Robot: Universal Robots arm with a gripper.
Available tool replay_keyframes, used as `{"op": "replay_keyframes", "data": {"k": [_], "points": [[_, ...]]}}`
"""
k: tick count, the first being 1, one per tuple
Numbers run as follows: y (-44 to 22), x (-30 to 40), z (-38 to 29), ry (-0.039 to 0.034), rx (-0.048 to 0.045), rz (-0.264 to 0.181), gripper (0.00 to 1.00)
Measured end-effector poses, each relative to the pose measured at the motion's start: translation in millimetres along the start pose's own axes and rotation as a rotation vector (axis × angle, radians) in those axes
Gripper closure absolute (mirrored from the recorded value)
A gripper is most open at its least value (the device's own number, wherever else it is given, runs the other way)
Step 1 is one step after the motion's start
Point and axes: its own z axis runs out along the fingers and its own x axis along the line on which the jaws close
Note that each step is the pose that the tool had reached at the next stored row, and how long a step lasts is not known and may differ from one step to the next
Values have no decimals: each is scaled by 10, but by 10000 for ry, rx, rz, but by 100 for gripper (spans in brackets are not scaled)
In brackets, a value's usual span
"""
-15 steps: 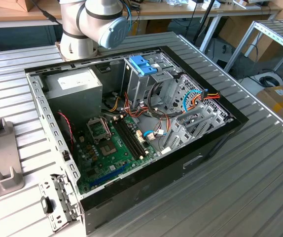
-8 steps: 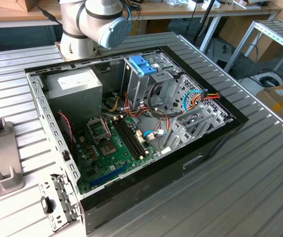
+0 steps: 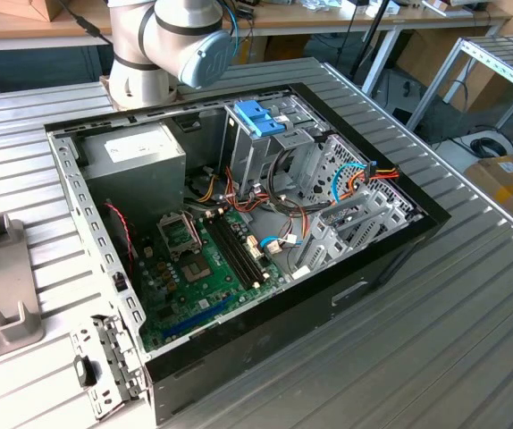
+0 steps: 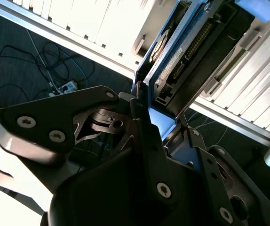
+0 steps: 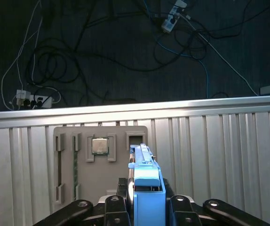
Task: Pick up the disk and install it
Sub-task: 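Pick up the disk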
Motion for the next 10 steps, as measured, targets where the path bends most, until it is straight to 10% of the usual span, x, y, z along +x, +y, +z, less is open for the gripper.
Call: {"op": "replay_keyframes", "data": {"k": [10], "points": [[3,-2,-69,0,0,0,63]]}}
